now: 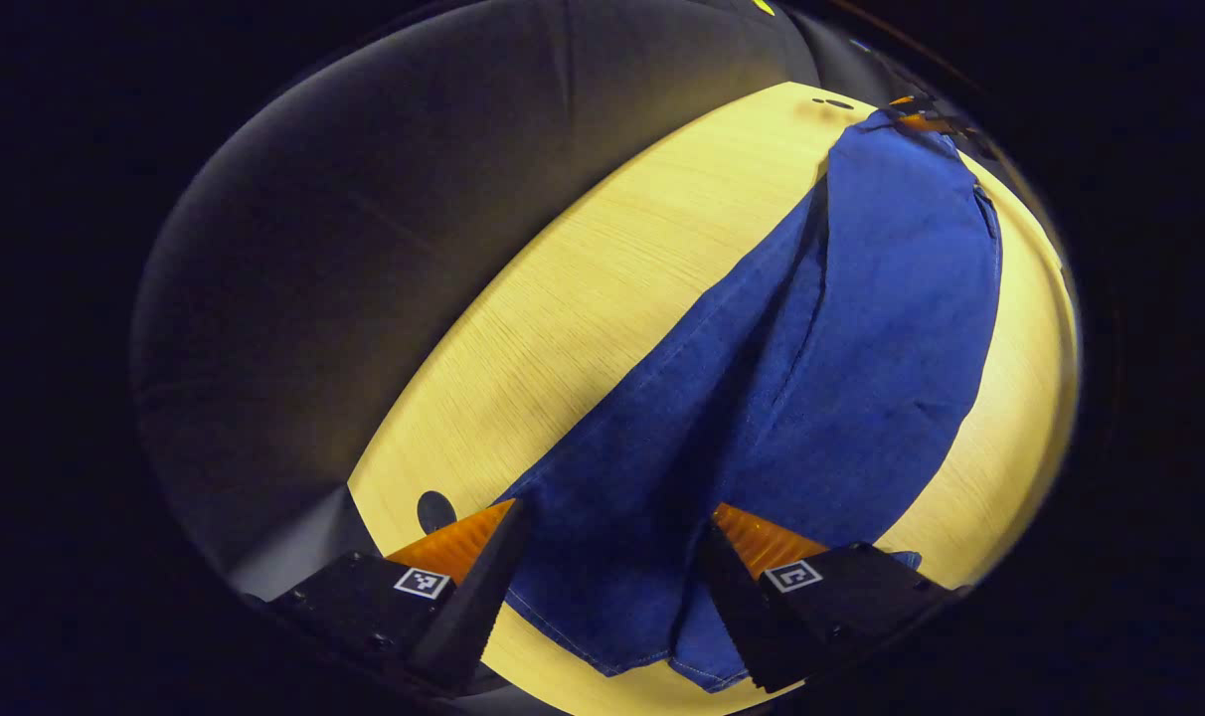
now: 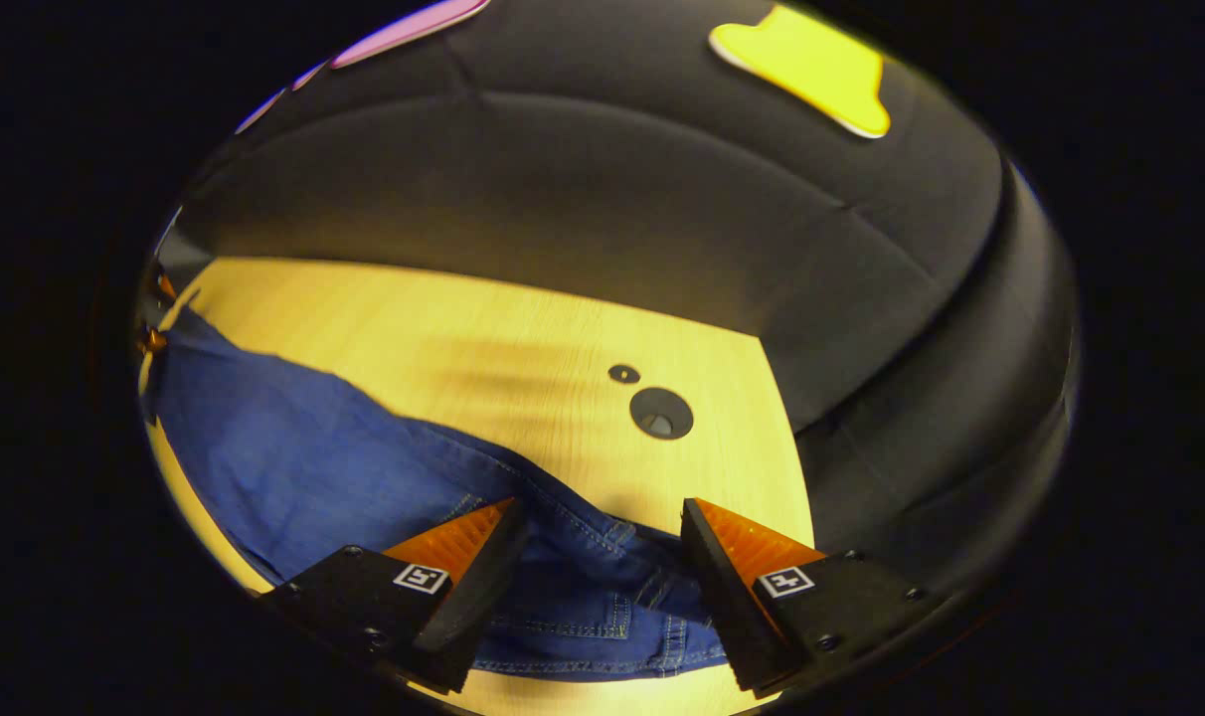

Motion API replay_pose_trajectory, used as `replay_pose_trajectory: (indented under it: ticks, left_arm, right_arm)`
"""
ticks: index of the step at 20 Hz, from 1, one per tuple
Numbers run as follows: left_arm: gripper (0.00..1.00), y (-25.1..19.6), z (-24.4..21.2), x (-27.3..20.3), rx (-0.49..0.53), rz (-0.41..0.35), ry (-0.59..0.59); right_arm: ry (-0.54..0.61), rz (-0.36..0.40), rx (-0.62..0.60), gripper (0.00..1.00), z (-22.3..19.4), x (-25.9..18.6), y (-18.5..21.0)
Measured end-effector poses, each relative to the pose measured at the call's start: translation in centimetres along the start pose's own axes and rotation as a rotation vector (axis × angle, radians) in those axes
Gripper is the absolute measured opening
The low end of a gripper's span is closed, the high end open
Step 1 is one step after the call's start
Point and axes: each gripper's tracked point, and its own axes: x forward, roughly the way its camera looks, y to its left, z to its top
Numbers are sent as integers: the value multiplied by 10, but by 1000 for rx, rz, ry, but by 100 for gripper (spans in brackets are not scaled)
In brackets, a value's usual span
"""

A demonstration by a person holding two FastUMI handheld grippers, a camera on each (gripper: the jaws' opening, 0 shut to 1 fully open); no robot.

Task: Grasp the waist and the cuffs of the jeans and fold them to make the two legs overlap; first hold the waist and fold one-third of the jeans toward the cuffs, then hold the cuffs and fold the remaining one-third in the same direction to finish folding.

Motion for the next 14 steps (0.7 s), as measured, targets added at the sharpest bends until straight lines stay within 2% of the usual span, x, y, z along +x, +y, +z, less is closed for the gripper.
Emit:
replay_pose_trajectory:
  ticks: [3, 6, 8, 10, 12, 14]
  left_arm:
    - [98, -8, 8, -24, 14, -68, -65]
    - [98, -3, 7, -49, 11, -70, -85]
    - [98, 6, -1, -58, -4, -39, -66]
    - [98, 0, 7, -71, -80, -33, -117]
    - [98, -11, 26, -89, -201, -42, -230]
    - [98, -28, 45, -114, -329, -56, -362]
  right_arm:
    - [-82, -6, 22, 96, 25, -35, -18]
    - [-102, -14, 41, 96, 30, -61, -34]
    - [-89, -29, 20, 96, 22, -70, -45]
    - [-63, -15, 47, 97, 9, -78, -44]
    - [-51, -1, 117, 97, -5, -90, -44]
    - [-14, -19, 218, 97, -27, -96, -55]
